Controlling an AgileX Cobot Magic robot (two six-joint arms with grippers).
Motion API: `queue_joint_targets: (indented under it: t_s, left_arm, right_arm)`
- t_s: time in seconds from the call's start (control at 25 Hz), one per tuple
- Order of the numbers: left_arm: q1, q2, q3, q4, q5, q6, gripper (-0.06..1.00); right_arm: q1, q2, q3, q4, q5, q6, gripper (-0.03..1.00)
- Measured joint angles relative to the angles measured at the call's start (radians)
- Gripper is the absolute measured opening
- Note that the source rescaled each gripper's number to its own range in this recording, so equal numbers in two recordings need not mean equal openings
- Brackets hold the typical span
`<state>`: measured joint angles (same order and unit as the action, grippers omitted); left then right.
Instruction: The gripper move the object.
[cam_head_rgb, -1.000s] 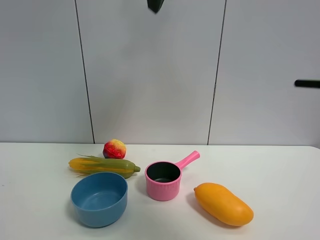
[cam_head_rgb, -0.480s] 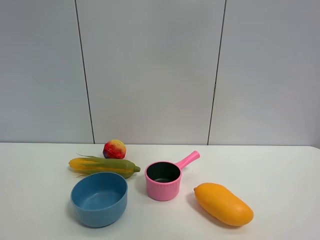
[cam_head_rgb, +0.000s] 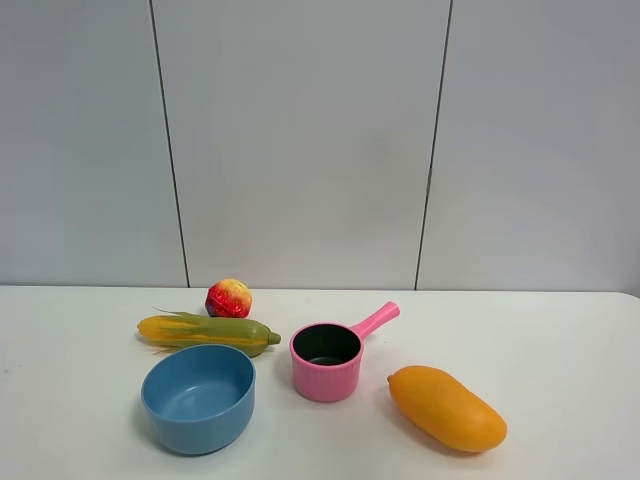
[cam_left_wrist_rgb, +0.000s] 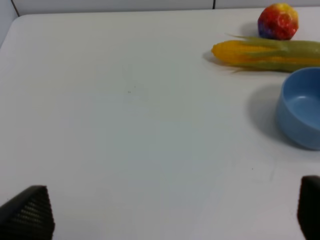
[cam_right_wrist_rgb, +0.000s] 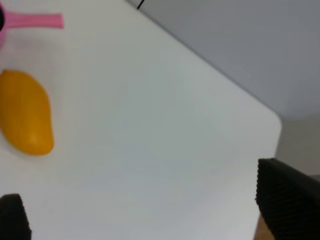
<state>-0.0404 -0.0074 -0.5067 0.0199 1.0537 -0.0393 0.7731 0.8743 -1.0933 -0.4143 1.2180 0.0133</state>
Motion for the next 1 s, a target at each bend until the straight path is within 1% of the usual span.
queue_joint_targets:
  t_s: [0.16, 0.24, 0.28, 0.36, 0.4, 0.56, 0.68, 0.84, 1.0]
  left_arm:
    - [0.0, 0.0, 0.0, 0.0, 0.0, 0.0, 1.0]
    - [0.0, 0.0, 0.0, 0.0, 0.0, 0.0, 1.0]
    - [0.0, 0.0, 0.0, 0.0, 0.0, 0.0, 1.0]
    - [0.0, 0.0, 0.0, 0.0, 0.0, 0.0, 1.0]
    - [0.0, 0.0, 0.0, 0.0, 0.0, 0.0, 1.0]
    - [0.0, 0.0, 0.0, 0.0, 0.0, 0.0, 1.0]
    - [0.0, 0.0, 0.0, 0.0, 0.0, 0.0, 1.0]
    - [0.0, 0.0, 0.0, 0.0, 0.0, 0.0, 1.0]
    - [0.0, 0.0, 0.0, 0.0, 0.0, 0.0, 1.0]
  right_arm:
    - [-0.007, -0.171, 0.158, 0.097, -0.002, 0.059, 1.0]
    - [-0.046, -0.24, 0.225, 0.153, -0.004, 0.08, 1.0]
    - [-0.123, -0.312, 0.292, 0.202, -0.004, 0.079, 1.0]
    - [-0.236, -0.382, 0.344, 0.232, -0.004, 0.046, 1.0]
    - [-0.299, -0.42, 0.372, 0.253, -0.005, 0.013, 1.0]
    - [-0.528, -0.562, 0.43, 0.321, -0.009, -0.062, 1.0]
    - [-0.652, -0.653, 0.462, 0.381, -0.01, -0.065, 1.0]
    - [-0.752, -0.75, 0.5, 0.43, -0.012, -0.035, 1.0]
    - [-0.778, -0.851, 0.552, 0.433, -0.031, -0.021, 1.0]
